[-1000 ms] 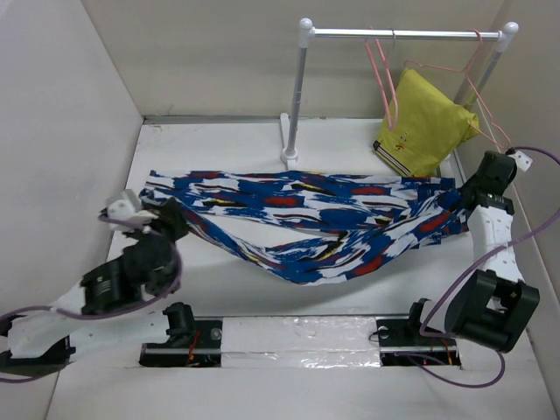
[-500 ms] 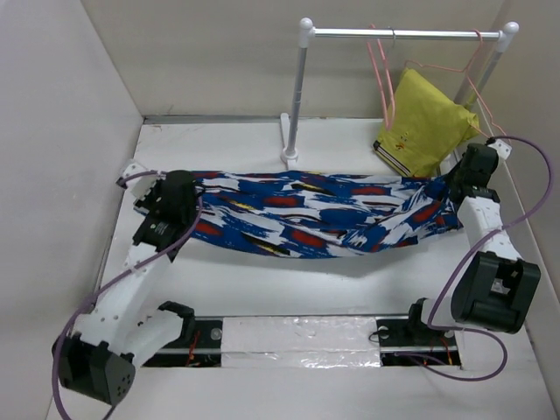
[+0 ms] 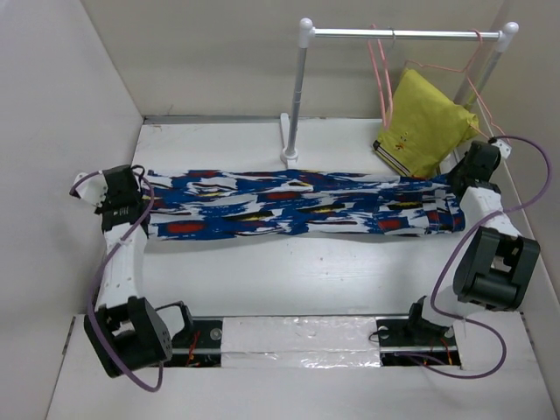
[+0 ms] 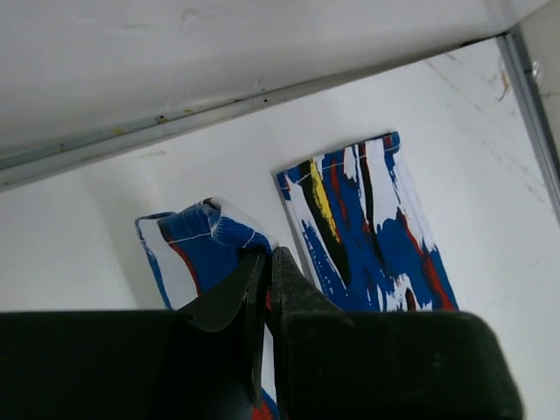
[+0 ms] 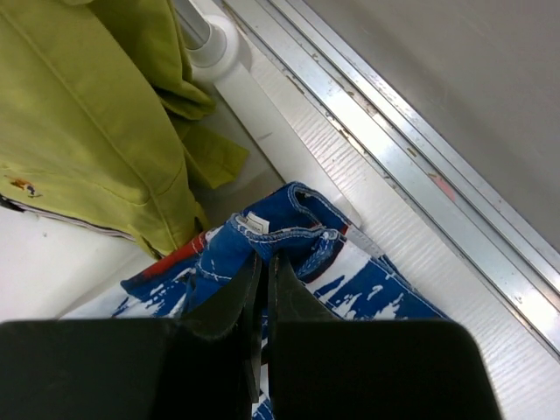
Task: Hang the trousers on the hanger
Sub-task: Fold the trousers at the center of the board.
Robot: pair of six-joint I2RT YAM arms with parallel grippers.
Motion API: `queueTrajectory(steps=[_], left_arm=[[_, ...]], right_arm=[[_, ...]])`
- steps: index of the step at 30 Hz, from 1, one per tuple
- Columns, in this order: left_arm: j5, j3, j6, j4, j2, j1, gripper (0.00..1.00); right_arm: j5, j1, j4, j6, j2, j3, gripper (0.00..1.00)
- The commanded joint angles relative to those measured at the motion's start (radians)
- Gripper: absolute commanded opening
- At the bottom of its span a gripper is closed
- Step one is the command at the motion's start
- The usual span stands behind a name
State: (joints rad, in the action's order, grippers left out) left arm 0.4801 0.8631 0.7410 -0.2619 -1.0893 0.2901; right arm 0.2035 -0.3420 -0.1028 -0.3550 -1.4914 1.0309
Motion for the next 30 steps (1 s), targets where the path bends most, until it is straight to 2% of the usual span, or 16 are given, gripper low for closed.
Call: queueTrajectory(steps=[1,14,21,30], left_arm=[[-0.025,0.068,-0.015,0.067,-0.049,0.018,0.00],[-0.023,0.269,-0.081,0.118,-0.343,0.018,0.00],[-0.032,0.399,-0.123,0.130,-0.552,-0.026,0.00],[-0.026,0.518,-0.132,0.130,-0.652,-0.058,0.00]], right_arm=[[0.004,-0.028,0.117,0.007,-0.032,0.104,0.00],[0.028,0.003,0.109,0.030,-0.150,0.184,0.00],[0.048,0.012,0.112,0.048,-0.187,0.199,0.00],[0.057,0.012,0.121,0.054,-0.230,0.202,0.00]])
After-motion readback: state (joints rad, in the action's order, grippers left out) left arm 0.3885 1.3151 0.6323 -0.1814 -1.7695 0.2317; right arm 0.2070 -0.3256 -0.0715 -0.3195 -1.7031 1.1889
